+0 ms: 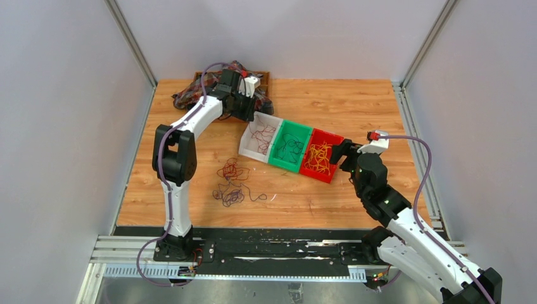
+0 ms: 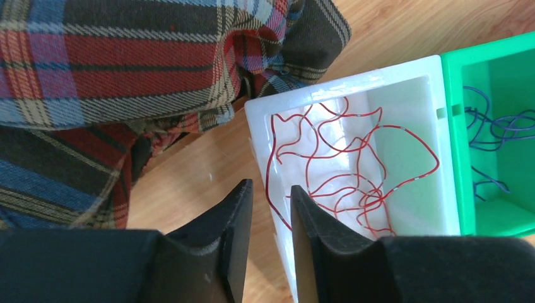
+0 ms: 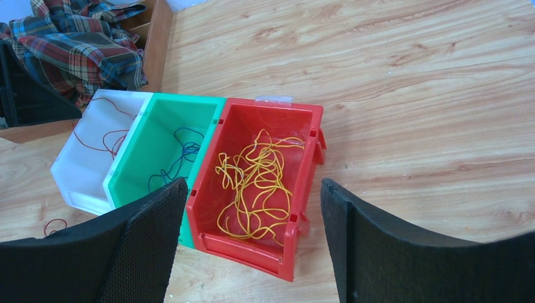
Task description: Untangle the cables
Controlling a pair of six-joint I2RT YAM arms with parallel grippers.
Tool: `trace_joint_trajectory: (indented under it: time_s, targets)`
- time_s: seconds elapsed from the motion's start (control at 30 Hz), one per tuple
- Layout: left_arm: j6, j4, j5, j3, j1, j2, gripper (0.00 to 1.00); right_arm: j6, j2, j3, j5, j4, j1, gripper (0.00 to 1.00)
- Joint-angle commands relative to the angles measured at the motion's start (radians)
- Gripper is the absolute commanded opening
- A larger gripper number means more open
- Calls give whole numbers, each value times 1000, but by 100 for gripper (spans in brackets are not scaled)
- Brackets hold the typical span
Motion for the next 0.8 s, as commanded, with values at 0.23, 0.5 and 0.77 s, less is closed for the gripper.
trace_joint_trajectory:
  time_s: [0.23, 0.5, 0.77]
  targets:
    - [9, 102, 28, -31, 0, -36, 8, 22, -4, -15, 14, 5, -14, 76]
    - [-12, 112, 57, -61, 0, -60, 8, 6, -21, -15, 22, -3, -14, 76]
    - [-11, 134, 133, -90, -1, -75, 1, 12, -16, -15, 26, -9, -14, 75]
